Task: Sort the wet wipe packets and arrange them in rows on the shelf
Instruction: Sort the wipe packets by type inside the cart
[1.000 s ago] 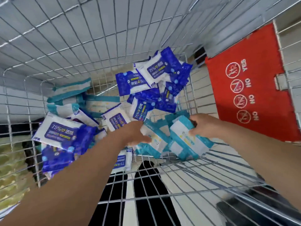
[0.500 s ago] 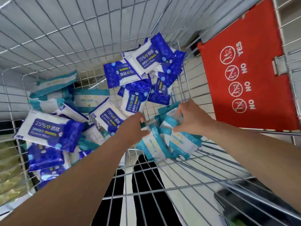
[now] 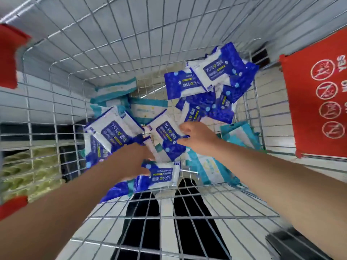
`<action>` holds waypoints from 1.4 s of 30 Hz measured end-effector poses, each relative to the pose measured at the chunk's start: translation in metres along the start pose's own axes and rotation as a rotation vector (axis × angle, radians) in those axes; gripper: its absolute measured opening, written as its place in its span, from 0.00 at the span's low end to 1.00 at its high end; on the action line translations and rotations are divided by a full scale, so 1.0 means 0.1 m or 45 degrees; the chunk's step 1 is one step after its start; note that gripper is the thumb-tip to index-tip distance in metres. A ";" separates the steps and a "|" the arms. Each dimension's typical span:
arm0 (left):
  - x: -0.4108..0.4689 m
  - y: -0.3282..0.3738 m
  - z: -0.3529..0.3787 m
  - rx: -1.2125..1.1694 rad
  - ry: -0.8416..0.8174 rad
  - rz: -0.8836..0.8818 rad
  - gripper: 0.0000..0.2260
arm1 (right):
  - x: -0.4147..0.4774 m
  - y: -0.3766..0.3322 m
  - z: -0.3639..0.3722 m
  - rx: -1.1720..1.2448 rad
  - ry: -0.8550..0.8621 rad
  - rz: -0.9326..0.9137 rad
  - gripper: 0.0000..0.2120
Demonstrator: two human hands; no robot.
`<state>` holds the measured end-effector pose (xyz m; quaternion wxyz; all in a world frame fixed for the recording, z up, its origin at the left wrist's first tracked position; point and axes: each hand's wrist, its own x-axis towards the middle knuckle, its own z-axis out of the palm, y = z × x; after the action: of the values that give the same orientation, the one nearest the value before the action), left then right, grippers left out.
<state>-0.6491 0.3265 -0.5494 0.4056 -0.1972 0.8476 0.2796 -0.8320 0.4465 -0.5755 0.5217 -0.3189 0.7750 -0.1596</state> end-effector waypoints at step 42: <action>-0.81 -0.71 -0.69 -0.566 0.786 -0.647 0.14 | 0.34 -0.92 0.37 0.621 -0.010 0.084 0.15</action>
<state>-0.6015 0.2368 -0.4718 0.1375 -0.5553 0.7729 0.2745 -0.7772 0.3589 -0.5613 0.5912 -0.1587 0.7215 -0.3237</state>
